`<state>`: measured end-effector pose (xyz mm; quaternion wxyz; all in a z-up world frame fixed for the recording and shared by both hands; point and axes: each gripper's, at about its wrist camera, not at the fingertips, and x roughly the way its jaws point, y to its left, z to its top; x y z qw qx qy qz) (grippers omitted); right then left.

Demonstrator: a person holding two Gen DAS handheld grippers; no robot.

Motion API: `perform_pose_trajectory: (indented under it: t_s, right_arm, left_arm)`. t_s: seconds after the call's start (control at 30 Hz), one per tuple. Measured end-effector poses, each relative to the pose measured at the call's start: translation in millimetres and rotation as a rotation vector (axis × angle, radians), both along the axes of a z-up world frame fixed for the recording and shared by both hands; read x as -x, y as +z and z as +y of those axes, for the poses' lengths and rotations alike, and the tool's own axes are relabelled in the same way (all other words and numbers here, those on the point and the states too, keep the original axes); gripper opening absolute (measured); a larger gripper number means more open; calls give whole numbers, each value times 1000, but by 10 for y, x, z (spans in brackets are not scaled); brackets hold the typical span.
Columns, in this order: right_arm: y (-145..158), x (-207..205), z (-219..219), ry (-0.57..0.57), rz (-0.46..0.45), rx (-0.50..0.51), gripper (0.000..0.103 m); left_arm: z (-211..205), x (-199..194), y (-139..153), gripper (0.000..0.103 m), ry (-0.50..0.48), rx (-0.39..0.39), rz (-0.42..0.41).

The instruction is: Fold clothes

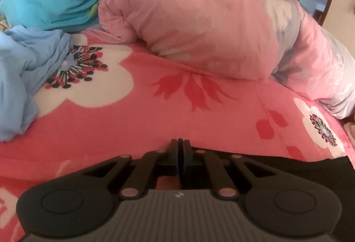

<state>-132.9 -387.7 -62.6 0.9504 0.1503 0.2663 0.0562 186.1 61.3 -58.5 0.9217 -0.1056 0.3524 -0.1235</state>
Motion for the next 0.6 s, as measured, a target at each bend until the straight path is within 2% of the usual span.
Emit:
perform_pose_trajectory:
  t_s: [0.13, 0.23, 0.33, 0.43, 0.5, 0.6]
  right_arm:
    - [2, -2, -14, 2, -1, 1, 7]
    - [0, 3, -8, 2, -3, 7, 7]
    - [-3, 6, 5, 1, -6, 15, 7]
    - [-5, 12, 16, 0, -9, 22, 7]
    - [-5, 18, 23, 0, -10, 27, 7]
    - [-3, 33, 31, -1, -13, 33, 7]
  left_arm:
    - [112, 192, 206, 29, 48, -33, -29]
    - [210, 542, 440, 31, 37, -37, -79]
    - [132, 1028, 632, 30, -56, -13, -96]
    - [-133, 1489, 623, 27, -202, -24, -84]
    - [-326, 1750, 525, 19, -289, -41, -70]
    - [-572, 2041, 279, 17, -370, -100, -44]
